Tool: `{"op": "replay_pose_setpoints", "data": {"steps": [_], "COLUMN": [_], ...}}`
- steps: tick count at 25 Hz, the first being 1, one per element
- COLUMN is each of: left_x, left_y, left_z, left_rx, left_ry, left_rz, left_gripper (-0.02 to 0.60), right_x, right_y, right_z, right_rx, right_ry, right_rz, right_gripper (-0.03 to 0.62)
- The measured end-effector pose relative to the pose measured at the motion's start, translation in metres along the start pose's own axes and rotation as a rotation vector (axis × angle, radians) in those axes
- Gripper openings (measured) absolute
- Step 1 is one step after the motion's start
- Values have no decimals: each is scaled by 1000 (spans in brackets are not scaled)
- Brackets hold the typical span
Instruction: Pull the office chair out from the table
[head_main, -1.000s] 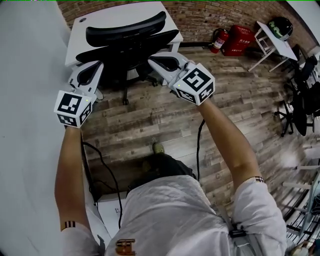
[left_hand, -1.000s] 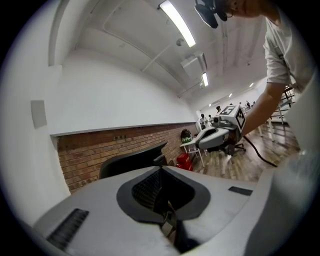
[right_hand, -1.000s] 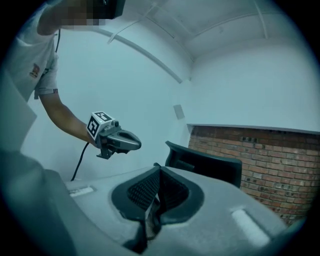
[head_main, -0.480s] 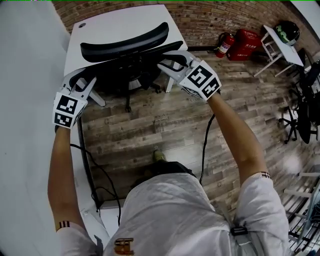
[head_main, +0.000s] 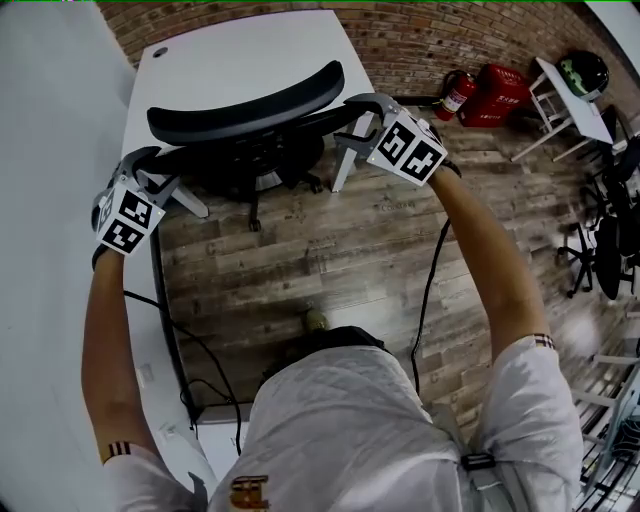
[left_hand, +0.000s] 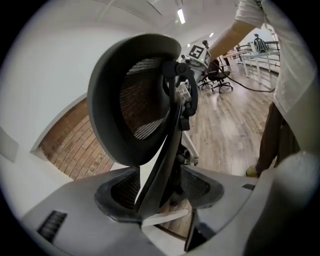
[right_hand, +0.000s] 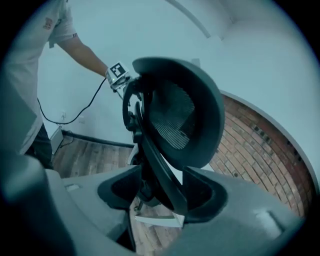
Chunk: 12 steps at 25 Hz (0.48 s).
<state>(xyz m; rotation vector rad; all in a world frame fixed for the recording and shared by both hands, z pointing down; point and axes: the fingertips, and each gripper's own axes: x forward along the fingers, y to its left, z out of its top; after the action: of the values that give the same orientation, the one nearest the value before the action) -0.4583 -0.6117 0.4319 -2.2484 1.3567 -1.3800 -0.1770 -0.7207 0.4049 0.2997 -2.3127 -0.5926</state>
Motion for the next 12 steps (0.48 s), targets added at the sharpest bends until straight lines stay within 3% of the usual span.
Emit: {"op": "replay_pose_setpoints", "data": {"steps": [5,12], "left_x": [22,52], "left_y": [7,8], "left_z": [-21,-36], "left_rx": [62,118], "left_ry": [107,173], "left_rz": [-55,-149], "left_gripper": [256,256], "right_x": [24,59], "right_y": [-16,-23], "right_z": [-32,-56], "right_rx": [-112,-215], "right_ry": [138,233], "right_rz": [64,172], "right_gripper": [264,265]}}
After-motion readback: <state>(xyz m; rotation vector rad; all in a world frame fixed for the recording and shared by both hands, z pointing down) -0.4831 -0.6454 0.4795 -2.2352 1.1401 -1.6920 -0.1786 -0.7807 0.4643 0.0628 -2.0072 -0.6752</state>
